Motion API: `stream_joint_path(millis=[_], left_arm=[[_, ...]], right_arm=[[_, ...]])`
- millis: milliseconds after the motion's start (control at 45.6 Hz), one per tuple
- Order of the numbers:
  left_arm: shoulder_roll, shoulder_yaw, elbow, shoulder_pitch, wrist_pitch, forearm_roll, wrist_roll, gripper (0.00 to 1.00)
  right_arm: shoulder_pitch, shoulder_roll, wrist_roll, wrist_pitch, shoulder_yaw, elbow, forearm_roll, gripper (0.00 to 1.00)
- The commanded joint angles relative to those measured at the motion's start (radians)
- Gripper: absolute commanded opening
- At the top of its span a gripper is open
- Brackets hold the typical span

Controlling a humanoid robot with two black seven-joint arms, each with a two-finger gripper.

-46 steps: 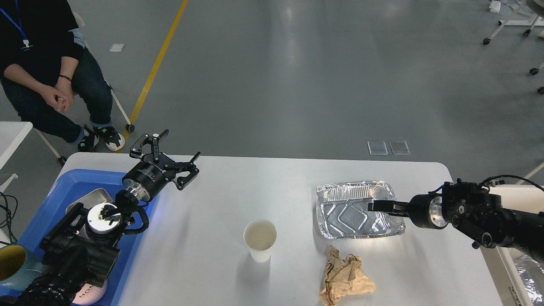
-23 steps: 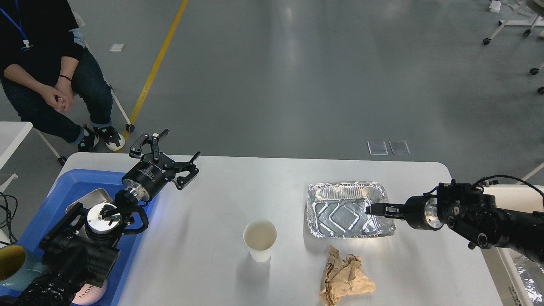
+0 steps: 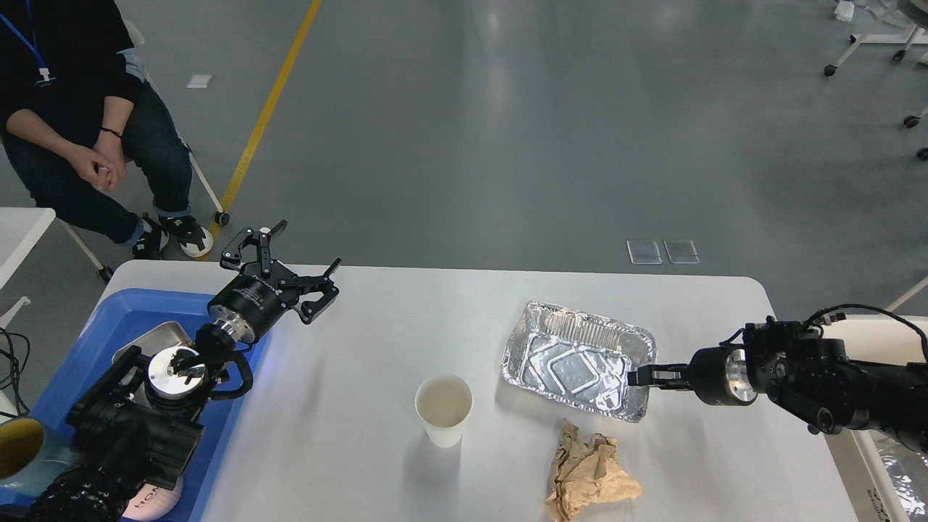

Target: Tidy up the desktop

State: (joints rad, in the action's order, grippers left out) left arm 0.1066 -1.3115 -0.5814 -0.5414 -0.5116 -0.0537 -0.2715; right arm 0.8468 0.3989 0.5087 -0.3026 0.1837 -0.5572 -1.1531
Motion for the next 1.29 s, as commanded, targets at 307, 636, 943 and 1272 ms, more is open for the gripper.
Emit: stream_joint_path(millis=[307,636,943,1272], left_arm=[[0.016,0.001,0.0,0.001,0.001,0.0,-0.002,1.0],[0.019,0.001,0.0,0.0,0.001,0.0,-0.005,1.0],[0.019,0.002,0.0,-0.009,0.001,0.0,-0.009,1.0],[0.019,0.003,0.0,-0.034,0.009,0.0,-0.017,1.0]], right_arm=[[0.008,-0.012,0.051,-0.003,0.074,0.002,-0.005,0.0],[0.02,-0.011,0.07,-0.012,0.086,0.003,-0.002,0.0],[0.093,0.009,0.07,-0.064,0.088,0.014,0.009,0.0],[0.158,0.143,0.07,-0.187,0.085,-0.003,0.073,0.0]])
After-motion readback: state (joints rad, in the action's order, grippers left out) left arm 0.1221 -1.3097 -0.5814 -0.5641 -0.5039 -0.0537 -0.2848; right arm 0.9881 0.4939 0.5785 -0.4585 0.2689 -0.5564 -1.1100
